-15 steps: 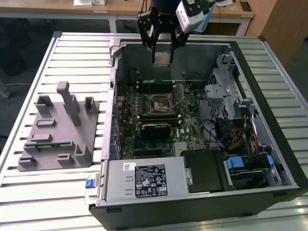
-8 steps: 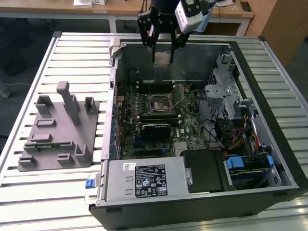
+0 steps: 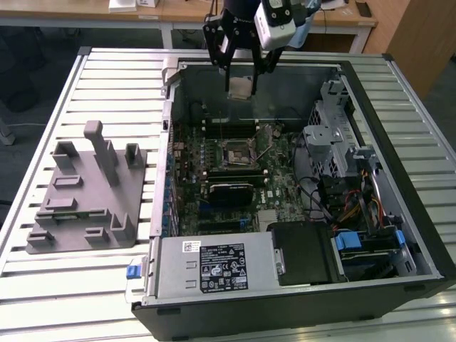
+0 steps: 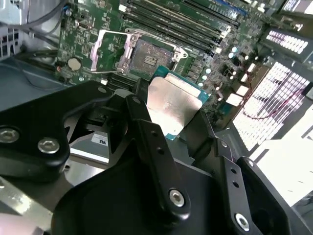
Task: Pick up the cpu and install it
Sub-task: 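Place the cpu into insertion slot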
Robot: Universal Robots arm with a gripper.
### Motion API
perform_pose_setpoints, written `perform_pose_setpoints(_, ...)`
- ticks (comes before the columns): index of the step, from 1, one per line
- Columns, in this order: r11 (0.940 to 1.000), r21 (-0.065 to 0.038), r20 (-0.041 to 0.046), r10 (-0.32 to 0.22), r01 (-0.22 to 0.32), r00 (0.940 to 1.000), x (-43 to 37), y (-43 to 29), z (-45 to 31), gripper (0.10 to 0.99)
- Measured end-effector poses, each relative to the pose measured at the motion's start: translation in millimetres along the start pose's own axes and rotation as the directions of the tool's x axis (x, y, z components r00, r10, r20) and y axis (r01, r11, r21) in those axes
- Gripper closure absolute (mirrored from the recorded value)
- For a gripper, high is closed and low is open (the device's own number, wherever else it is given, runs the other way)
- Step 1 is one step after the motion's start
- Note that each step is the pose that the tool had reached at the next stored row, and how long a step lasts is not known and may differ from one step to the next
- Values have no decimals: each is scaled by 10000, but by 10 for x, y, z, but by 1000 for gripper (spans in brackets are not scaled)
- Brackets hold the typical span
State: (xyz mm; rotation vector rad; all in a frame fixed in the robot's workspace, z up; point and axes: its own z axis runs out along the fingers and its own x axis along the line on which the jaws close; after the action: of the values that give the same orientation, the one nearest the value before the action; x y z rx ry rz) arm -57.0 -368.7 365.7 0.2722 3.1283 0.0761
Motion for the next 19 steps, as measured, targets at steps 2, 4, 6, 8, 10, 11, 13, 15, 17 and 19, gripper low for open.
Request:
perform_pose_setpoints(2, 9995, 0, 16, 312, -312, 9995, 0, 0, 2, 545)
perform_pose_setpoints(4, 9980, 0, 31, 629, -629, 9980, 0, 0, 3, 545)
perform_pose_setpoints(6, 9956, 0, 47, 934, -934, 9956, 0, 0, 4, 545)
perform_pose_setpoints(8, 9924, 0, 62, 1232, -1232, 9924, 0, 1, 6, 545)
perform_pose_setpoints(10, 9881, 2, 78, 1541, -1541, 9880, 0, 1, 7, 545)
perform_pose_setpoints(11, 9854, 3, 87, 1702, -1702, 9854, 0, 1, 8, 545)
perform_pose_setpoints(13, 9797, 2, 102, 2004, -2004, 9797, 0, 1, 10, 545)
perform_pose_setpoints(15, 9728, 0, 118, 2317, -2317, 9727, 0, 1, 11, 545)
perform_pose_setpoints(17, 9648, -3, 134, 2631, -2631, 9647, 0, 1, 13, 545)
perform_pose_setpoints(19, 9560, -7, 149, 2933, -2933, 9559, 0, 1, 15, 545)
